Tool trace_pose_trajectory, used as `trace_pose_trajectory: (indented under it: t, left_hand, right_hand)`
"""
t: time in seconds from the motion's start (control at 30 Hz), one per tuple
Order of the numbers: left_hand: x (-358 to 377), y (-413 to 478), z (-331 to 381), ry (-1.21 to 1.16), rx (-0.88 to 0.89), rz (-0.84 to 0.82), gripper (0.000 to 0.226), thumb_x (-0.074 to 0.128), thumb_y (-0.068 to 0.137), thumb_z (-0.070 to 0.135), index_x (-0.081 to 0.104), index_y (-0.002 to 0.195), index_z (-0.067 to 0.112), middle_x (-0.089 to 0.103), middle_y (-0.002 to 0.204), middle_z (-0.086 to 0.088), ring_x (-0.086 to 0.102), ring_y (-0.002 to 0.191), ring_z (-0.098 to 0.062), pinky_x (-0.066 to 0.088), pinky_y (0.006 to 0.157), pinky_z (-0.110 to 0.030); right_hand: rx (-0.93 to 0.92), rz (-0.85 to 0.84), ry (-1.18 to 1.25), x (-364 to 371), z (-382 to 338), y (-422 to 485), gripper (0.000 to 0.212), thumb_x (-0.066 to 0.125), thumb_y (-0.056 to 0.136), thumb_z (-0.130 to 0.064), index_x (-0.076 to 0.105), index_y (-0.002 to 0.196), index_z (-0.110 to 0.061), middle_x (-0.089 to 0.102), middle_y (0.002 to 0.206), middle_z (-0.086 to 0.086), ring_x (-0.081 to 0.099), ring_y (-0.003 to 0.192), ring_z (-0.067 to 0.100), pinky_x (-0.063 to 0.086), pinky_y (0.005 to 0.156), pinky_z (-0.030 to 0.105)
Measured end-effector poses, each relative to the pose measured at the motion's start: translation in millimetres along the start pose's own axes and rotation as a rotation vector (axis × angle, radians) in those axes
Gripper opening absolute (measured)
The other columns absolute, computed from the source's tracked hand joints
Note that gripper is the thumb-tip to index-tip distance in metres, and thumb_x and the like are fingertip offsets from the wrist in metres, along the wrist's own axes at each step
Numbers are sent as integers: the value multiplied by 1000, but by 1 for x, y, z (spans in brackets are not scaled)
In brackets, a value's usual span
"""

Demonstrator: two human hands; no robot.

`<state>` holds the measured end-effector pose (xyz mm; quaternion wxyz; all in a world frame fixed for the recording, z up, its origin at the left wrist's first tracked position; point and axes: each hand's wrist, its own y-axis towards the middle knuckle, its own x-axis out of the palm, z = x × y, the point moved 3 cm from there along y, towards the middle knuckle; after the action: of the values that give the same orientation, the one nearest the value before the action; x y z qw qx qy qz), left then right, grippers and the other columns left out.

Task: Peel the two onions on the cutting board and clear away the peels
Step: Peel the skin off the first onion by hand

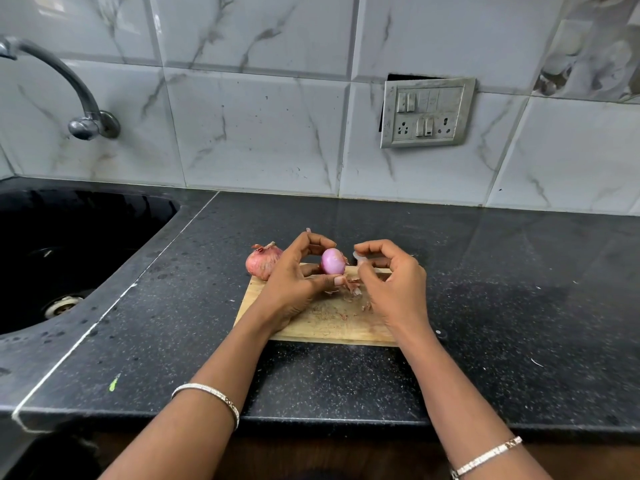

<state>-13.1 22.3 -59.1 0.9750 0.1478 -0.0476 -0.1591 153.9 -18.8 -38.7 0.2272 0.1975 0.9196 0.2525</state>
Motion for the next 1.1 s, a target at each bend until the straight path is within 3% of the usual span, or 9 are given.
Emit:
trace_pose_trajectory:
  t: [0.17,0.4,0.63,0.9,1.1]
  left_hand:
    - [0,-1,3,-11,5,-8,51,81,77,-9,60,117,13,64,121,-9,72,92,-24,62,80,-40]
    - [1,-2,4,39,15,-12,53,85,71,-10,63,115,11,67,118,-10,72,91,-21,59,75,-30]
    - [0,-2,6,91,14,-4,53,88,66,-10,66,110,11,68,117,-10,72,89,-17,59,73,-27]
    - [-1,-1,4,148,20,3,56,93,62,-4,68,108,15,71,112,-5,72,87,-16,61,79,-32]
    - [0,-1,4,107,9,27,55,93,64,-1,68,110,16,71,113,-7,74,92,-23,62,80,-35]
  right_hand:
    - [-53,-49,45,1,-9,-3,7,80,85,-27,79,91,-29,75,85,-17,71,81,5,57,69,28]
    - [-92,-44,41,1,-10,-3,12,83,82,-16,82,90,-24,73,81,-21,70,81,-2,57,75,25]
    - [-57,-43,37,1,-8,-4,10,83,81,-16,82,84,-25,75,76,-18,71,83,0,58,81,35]
    - [-67,-47,-6,2,-10,-6,7,79,81,-16,80,77,-22,74,71,-15,70,71,4,58,71,31]
    - [7,-34,12,2,-6,-3,12,76,82,-12,78,77,-23,74,73,-14,71,71,2,61,73,33]
